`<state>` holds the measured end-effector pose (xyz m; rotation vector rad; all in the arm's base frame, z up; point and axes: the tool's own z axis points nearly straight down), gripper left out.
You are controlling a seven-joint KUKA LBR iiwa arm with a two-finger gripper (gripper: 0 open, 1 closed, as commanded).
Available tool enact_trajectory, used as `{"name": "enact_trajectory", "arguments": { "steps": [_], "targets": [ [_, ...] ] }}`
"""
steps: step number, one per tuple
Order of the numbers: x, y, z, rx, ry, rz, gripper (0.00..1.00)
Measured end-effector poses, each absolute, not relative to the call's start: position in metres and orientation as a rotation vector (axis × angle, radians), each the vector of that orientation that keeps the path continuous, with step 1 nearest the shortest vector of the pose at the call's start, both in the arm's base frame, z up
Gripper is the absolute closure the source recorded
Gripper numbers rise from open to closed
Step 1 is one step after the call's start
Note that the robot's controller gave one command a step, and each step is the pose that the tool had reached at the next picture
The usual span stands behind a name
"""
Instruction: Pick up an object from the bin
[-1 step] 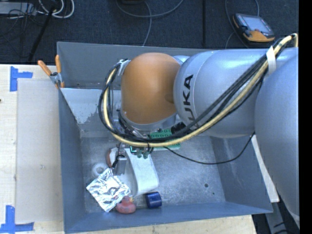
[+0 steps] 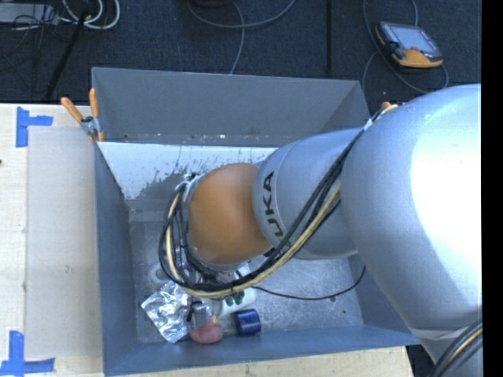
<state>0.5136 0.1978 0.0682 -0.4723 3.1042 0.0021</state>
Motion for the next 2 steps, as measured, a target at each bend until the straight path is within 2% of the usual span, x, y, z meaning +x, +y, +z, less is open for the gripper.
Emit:
{"name": "enact_trajectory", "arguments": {
  "steps": [1,2],
  "targets": [
    [0.516,0.198,0.073,-0.461,3.1,0.004,1.0],
    [0.531,0.185,0.155,-0.362,3.112,0.002,1.0]
  ]
}}
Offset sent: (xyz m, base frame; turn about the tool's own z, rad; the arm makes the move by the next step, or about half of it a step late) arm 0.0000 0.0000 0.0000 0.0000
